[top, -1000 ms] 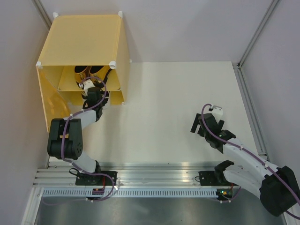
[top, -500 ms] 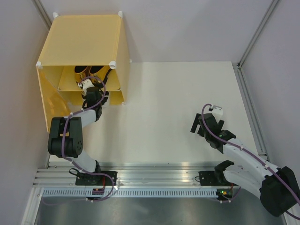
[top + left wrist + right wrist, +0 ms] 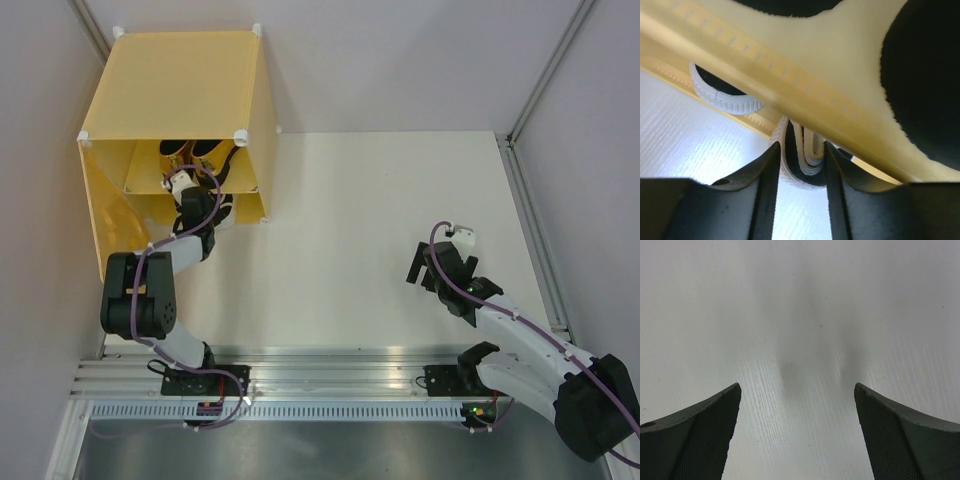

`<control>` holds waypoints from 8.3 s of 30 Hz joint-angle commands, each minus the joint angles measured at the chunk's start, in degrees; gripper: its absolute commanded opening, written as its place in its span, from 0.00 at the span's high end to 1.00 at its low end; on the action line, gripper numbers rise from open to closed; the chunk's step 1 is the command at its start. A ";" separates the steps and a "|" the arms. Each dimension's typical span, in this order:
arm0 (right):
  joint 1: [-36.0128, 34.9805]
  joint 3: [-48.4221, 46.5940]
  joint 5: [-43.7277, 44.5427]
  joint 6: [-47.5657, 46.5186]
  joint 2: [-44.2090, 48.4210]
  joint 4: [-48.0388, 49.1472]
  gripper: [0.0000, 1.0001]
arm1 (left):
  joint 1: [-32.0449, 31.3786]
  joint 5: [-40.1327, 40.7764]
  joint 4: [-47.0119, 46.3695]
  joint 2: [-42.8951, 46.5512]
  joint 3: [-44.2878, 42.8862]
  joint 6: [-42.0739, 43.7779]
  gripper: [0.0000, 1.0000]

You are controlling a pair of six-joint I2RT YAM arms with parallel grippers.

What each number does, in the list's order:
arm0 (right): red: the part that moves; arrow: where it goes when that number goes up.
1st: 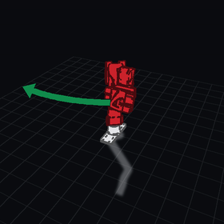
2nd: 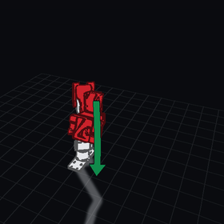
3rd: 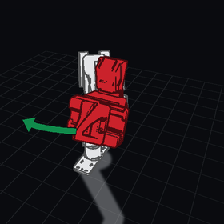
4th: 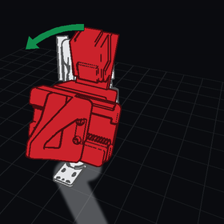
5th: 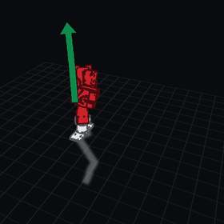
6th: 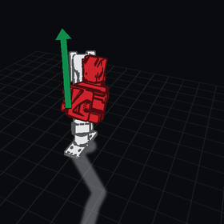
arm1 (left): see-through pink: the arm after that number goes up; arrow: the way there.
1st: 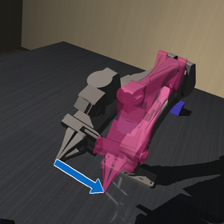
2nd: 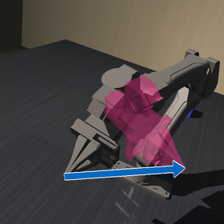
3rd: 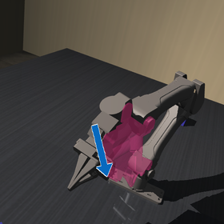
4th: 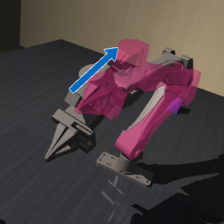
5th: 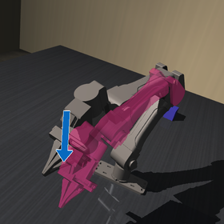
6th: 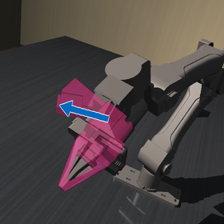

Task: Place and organize the shoes in the shoe cabinet

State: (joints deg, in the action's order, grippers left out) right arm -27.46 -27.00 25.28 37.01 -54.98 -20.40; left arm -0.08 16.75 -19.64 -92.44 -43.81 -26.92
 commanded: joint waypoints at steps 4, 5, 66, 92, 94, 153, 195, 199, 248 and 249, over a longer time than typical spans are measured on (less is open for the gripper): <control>0.31 0.46 -0.67 -0.19 0.23 0.80 0.02 | -0.27 -1.37 3.00 7.88 1.71 -7.26 0.49; 0.31 0.46 -0.76 -0.19 0.23 0.80 0.02 | -0.36 -1.11 4.33 8.59 1.97 -7.88 0.48; 0.31 1.16 -2.16 -0.45 -0.74 2.12 0.03 | -1.94 -13.84 29.01 21.14 3.74 -19.51 0.19; 0.30 1.69 -4.97 -2.03 -2.14 4.06 0.02 | -1.94 13.98 81.59 41.38 -50.40 10.92 0.01; 0.31 0.90 -5.15 -2.30 -3.11 3.79 0.02 | -1.94 19.69 83.53 41.90 -50.58 11.45 0.01; 0.31 1.87 -10.34 -2.30 2.60 2.12 0.03 | -1.86 8.71 71.13 42.42 -46.37 5.56 0.02; 0.22 3.63 -10.60 -1.95 4.44 3.88 0.03 | -1.86 -16.49 29.42 31.81 -27.20 -4.72 0.01; 0.31 3.63 -10.69 -1.86 4.27 3.88 0.03 | -1.86 -18.51 23.52 30.66 -26.15 -4.55 0.01; 0.30 -7.98 -8.75 -5.11 12.18 -9.13 0.02 | -1.86 -21.94 45.93 37.88 -15.07 -0.68 0.17; 0.22 -8.06 -8.84 -4.94 12.00 -9.13 0.02 | -1.86 -21.94 42.79 36.82 -15.25 -1.03 0.17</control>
State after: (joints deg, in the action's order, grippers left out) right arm -27.46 -33.82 15.35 32.10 -43.38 -29.65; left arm -1.96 -4.60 29.02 -52.82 -58.61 -29.04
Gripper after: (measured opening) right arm 0.979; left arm 0.837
